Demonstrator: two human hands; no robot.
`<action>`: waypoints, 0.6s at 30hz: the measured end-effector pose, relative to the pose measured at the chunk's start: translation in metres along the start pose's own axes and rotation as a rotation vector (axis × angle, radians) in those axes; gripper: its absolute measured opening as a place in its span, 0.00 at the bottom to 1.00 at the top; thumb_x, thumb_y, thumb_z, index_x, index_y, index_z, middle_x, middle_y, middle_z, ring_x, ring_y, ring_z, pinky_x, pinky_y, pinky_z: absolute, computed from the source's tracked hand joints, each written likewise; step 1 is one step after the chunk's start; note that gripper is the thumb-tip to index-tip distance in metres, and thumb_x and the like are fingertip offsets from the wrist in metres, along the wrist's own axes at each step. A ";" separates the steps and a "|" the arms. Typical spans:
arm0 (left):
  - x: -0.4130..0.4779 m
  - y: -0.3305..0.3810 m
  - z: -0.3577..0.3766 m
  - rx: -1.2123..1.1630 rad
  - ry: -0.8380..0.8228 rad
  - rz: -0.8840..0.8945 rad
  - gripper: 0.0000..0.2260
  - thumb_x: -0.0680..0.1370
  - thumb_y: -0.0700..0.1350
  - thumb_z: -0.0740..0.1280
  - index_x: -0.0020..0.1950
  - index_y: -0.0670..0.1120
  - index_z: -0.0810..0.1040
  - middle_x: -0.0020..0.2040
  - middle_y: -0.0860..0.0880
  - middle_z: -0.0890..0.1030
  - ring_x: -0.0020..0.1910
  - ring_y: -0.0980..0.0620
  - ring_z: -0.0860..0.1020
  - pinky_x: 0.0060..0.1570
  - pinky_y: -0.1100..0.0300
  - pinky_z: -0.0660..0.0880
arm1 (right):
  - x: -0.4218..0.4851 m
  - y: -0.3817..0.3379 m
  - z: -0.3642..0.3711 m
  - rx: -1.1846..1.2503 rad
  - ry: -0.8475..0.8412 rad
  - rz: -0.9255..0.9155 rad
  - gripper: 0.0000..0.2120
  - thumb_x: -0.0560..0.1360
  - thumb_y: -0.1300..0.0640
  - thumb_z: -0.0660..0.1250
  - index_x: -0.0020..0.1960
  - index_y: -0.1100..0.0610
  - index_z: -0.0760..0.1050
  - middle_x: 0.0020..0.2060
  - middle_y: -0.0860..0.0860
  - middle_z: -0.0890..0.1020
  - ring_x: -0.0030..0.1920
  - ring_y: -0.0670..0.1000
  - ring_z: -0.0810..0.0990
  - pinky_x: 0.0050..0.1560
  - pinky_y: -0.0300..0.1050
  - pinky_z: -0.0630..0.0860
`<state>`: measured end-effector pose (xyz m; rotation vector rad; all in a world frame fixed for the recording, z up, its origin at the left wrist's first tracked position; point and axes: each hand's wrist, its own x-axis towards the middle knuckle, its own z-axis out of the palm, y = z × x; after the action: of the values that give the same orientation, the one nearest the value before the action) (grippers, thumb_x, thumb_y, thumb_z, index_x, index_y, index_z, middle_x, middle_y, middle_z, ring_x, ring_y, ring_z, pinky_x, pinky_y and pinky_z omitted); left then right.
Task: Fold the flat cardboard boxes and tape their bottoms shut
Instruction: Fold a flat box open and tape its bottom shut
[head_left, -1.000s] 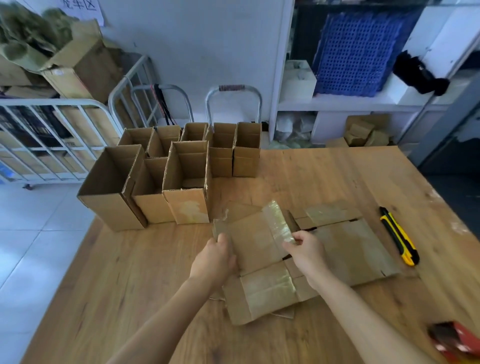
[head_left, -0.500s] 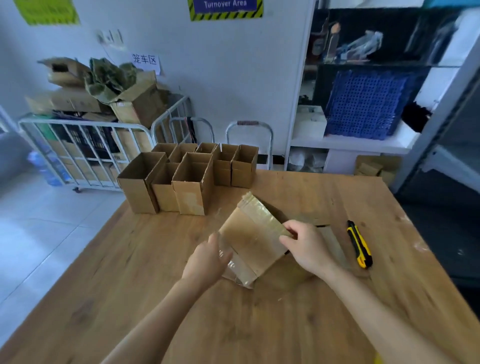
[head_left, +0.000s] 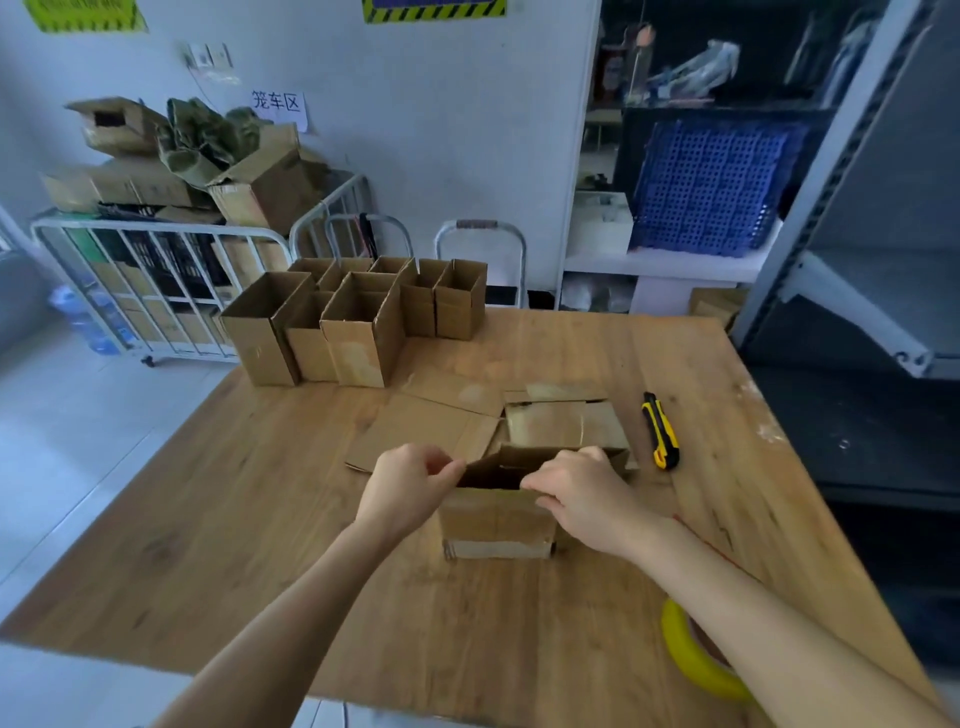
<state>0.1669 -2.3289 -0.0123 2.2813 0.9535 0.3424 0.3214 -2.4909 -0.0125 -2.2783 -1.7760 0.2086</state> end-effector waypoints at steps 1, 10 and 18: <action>0.003 0.001 -0.001 0.021 -0.003 -0.004 0.08 0.78 0.52 0.65 0.45 0.51 0.81 0.37 0.52 0.81 0.37 0.56 0.80 0.38 0.59 0.81 | -0.004 0.001 0.001 -0.007 0.007 -0.011 0.14 0.81 0.58 0.61 0.63 0.49 0.77 0.57 0.46 0.81 0.60 0.50 0.73 0.63 0.48 0.61; 0.014 -0.002 -0.005 0.356 0.045 0.029 0.09 0.81 0.44 0.59 0.46 0.44 0.76 0.40 0.49 0.78 0.39 0.50 0.77 0.42 0.52 0.79 | -0.025 0.006 0.018 0.057 0.275 0.011 0.11 0.69 0.64 0.75 0.47 0.49 0.84 0.44 0.44 0.84 0.56 0.53 0.78 0.65 0.60 0.61; 0.016 -0.002 -0.008 0.345 0.105 0.032 0.02 0.80 0.40 0.63 0.50 0.43 0.73 0.45 0.48 0.76 0.41 0.52 0.75 0.42 0.60 0.76 | -0.023 -0.010 0.021 0.195 0.178 0.105 0.11 0.77 0.65 0.66 0.56 0.56 0.82 0.69 0.54 0.72 0.75 0.54 0.59 0.70 0.42 0.53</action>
<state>0.1732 -2.3132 -0.0080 2.6141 1.1008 0.3350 0.3002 -2.5089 -0.0311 -2.1794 -1.4826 0.1833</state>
